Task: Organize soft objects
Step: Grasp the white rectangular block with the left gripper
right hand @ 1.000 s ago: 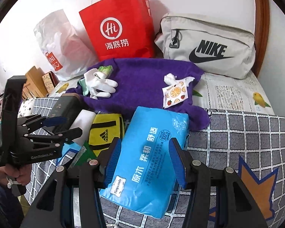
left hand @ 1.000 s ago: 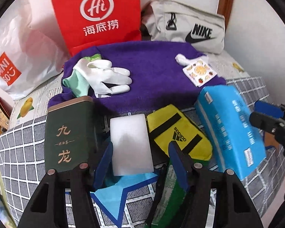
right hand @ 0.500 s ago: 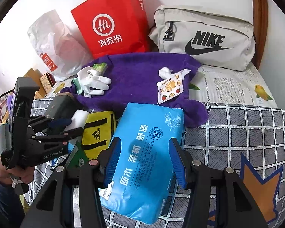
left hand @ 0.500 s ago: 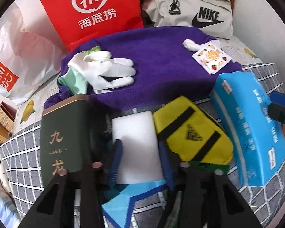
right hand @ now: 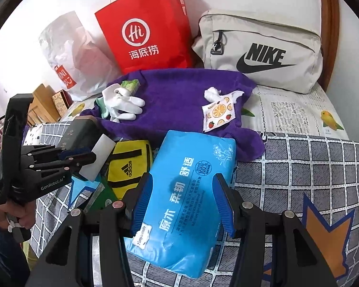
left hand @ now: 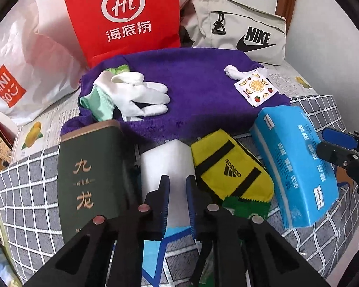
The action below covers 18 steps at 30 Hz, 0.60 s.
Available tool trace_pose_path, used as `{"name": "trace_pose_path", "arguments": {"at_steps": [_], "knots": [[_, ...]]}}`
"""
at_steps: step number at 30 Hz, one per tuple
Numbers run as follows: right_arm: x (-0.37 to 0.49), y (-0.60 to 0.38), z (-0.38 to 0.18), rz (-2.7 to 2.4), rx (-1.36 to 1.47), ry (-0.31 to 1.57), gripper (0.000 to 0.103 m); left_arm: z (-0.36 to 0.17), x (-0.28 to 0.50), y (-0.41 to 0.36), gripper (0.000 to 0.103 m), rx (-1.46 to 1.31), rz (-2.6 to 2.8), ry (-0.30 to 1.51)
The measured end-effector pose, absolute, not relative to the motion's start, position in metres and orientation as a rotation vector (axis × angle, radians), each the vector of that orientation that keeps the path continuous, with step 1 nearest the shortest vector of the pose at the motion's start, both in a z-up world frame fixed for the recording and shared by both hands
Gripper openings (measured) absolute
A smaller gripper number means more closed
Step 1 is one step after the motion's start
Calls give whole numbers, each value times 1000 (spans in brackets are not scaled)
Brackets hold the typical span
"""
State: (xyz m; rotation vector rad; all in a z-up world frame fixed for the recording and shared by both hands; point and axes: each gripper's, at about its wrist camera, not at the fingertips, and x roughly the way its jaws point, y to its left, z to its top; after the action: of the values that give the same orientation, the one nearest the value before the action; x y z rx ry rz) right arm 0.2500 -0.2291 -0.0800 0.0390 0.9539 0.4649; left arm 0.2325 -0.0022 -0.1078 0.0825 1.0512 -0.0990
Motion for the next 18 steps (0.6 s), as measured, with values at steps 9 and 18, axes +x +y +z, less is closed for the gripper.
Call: {"name": "trace_pose_path", "arguments": {"at_steps": [9,18], "knots": [[246,-226,-80,473,33,955,52,-118,240,-14,17,123,-111,1071],[252,-233,-83,457,50,964,52,-119,240,-16,9,101,-140,1074]]}}
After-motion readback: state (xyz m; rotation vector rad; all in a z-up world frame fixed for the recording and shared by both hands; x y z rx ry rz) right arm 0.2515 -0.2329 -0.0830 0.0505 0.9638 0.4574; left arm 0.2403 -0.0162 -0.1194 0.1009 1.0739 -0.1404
